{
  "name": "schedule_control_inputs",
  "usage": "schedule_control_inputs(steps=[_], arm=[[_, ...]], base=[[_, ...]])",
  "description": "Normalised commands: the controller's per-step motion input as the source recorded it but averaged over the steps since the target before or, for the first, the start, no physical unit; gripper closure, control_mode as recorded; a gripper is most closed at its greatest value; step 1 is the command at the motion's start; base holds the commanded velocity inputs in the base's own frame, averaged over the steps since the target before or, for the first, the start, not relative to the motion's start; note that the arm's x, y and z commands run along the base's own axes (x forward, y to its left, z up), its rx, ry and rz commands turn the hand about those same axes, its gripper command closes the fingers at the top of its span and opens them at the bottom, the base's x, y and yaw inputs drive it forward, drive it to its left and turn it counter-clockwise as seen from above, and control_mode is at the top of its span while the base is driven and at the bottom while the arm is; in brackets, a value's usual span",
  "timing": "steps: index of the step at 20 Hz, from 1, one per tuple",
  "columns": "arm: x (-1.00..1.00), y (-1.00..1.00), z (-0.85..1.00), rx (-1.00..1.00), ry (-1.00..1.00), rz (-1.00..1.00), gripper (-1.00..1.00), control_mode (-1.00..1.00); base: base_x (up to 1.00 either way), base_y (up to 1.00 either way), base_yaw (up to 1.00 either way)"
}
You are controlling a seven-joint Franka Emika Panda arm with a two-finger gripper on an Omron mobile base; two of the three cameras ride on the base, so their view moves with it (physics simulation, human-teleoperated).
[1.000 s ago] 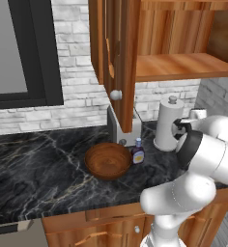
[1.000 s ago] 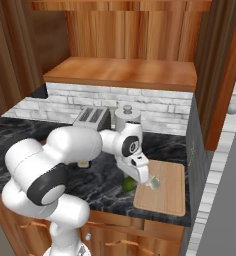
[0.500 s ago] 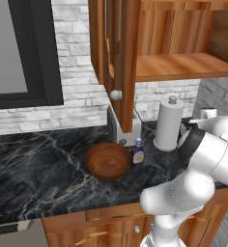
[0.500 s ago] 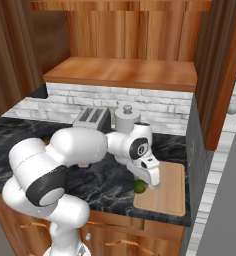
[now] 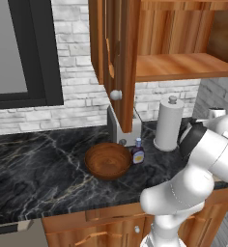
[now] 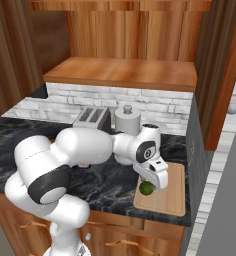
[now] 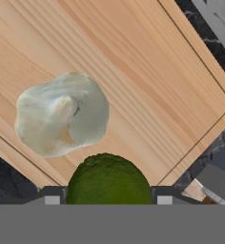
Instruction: Open the cabinet. Place the bowl and condiment on the counter. Then place the lime and garlic on the cutting board.
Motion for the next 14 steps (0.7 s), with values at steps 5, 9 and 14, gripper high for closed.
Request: schedule_control_inputs(steps=[5, 9, 14], arm=[[0.0, -0.07, -0.11, 0.0, -0.02, 0.0, 1.0, -1.0], [0.0, -0.02, -0.03, 0.0, -0.03, 0.0, 1.0, -1.0], [0.0, 0.0, 0.0, 0.0, 0.0, 0.0, -1.0, -1.0]], base=[[0.0, 0.0, 0.0], [0.0, 0.0, 0.0], [0.0, 0.0, 0.0]])
